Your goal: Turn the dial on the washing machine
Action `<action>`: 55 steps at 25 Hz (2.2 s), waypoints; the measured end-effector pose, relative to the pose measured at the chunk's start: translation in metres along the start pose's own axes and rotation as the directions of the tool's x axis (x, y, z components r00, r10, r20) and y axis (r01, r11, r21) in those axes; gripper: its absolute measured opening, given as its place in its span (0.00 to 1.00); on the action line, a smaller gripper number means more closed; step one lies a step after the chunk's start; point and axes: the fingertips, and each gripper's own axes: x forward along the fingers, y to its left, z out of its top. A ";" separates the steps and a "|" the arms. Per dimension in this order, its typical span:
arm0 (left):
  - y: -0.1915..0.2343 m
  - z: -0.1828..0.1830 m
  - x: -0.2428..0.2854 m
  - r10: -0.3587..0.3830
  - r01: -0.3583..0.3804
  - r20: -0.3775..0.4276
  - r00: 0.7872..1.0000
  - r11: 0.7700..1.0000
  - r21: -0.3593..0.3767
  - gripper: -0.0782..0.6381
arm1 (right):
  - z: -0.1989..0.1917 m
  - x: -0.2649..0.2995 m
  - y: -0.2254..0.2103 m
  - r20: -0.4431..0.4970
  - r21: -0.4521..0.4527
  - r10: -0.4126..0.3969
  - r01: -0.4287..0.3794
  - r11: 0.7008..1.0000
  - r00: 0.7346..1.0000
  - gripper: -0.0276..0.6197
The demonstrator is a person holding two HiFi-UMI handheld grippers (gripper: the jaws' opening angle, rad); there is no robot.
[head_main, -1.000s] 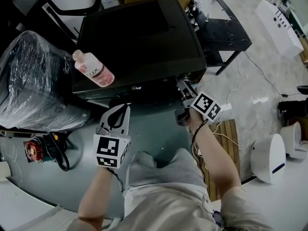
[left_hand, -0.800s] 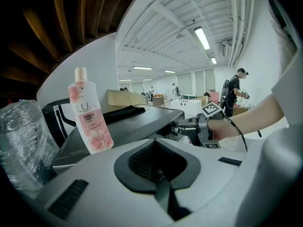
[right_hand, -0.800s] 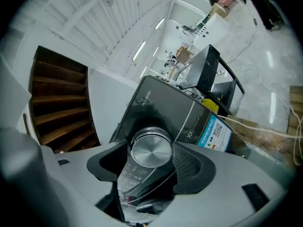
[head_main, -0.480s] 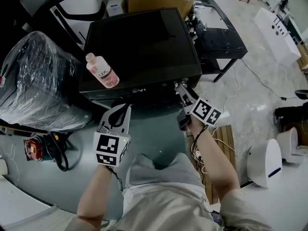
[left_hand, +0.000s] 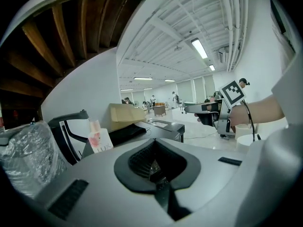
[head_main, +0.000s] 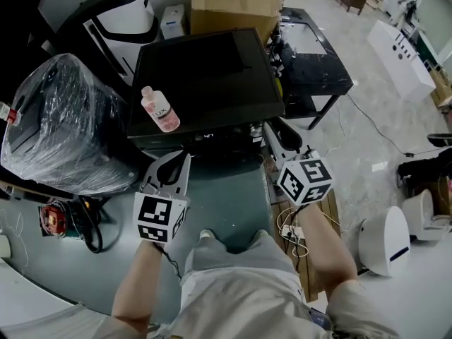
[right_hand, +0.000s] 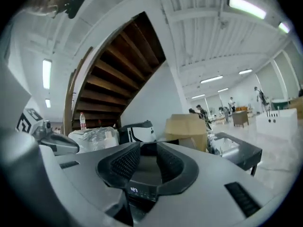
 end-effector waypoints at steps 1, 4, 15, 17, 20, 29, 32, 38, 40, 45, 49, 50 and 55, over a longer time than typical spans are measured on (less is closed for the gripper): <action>0.000 0.007 -0.005 0.002 -0.002 0.006 1.000 1.000 0.005 0.14 | 0.012 -0.005 0.006 0.006 -0.037 0.006 -0.006 0.999 1.000 0.25; -0.001 0.028 -0.020 0.007 -0.008 0.026 1.000 1.000 0.009 0.14 | 0.047 -0.022 0.025 0.034 -0.123 0.018 -0.014 0.992 0.999 0.24; 0.005 0.090 -0.053 0.043 -0.046 0.087 0.995 0.998 0.035 0.14 | 0.154 -0.070 0.077 0.137 -0.267 0.094 -0.054 0.962 0.986 0.17; 0.007 0.101 -0.058 0.046 -0.049 0.101 0.994 0.998 0.025 0.14 | 0.166 -0.076 0.082 0.149 -0.279 0.105 -0.060 0.958 0.983 0.15; 0.010 0.121 -0.068 0.044 -0.044 0.133 0.990 0.999 -0.008 0.14 | 0.181 -0.084 0.091 0.154 -0.273 0.130 -0.084 0.958 0.980 0.13; 0.007 0.180 -0.105 0.064 -0.076 0.246 0.967 0.996 0.040 0.14 | 0.222 -0.115 0.103 0.181 -0.260 0.164 -0.113 0.959 0.970 0.10; 0.009 0.184 -0.112 0.077 -0.096 0.251 0.965 0.993 0.067 0.14 | 0.226 -0.119 0.107 0.178 -0.259 0.171 -0.122 0.958 0.969 0.09; 0.013 0.191 -0.116 0.084 -0.102 0.273 0.958 0.993 0.052 0.14 | 0.231 -0.118 0.123 0.161 -0.301 0.213 -0.157 0.940 0.964 0.09; 0.012 0.192 -0.116 0.079 -0.099 0.275 0.958 0.993 0.058 0.14 | 0.231 -0.118 0.126 0.160 -0.317 0.213 -0.154 0.936 0.964 0.09; 0.007 0.187 -0.111 0.057 -0.073 0.261 0.964 0.996 0.052 0.14 | 0.228 -0.118 0.131 0.160 -0.332 0.217 -0.155 0.931 0.963 0.09; 0.009 0.187 -0.110 0.055 -0.071 0.258 0.965 0.996 0.051 0.14 | 0.223 -0.112 0.131 0.154 -0.321 0.217 -0.159 0.934 0.964 0.09; 0.009 0.187 -0.110 0.055 -0.071 0.257 0.965 0.996 0.053 0.14 | 0.221 -0.110 0.129 0.150 -0.327 0.212 -0.153 0.933 0.966 0.09; 0.008 0.180 -0.105 0.039 -0.051 0.228 0.973 0.998 0.047 0.14 | 0.217 -0.106 0.118 0.128 -0.344 0.186 -0.132 0.930 0.974 0.09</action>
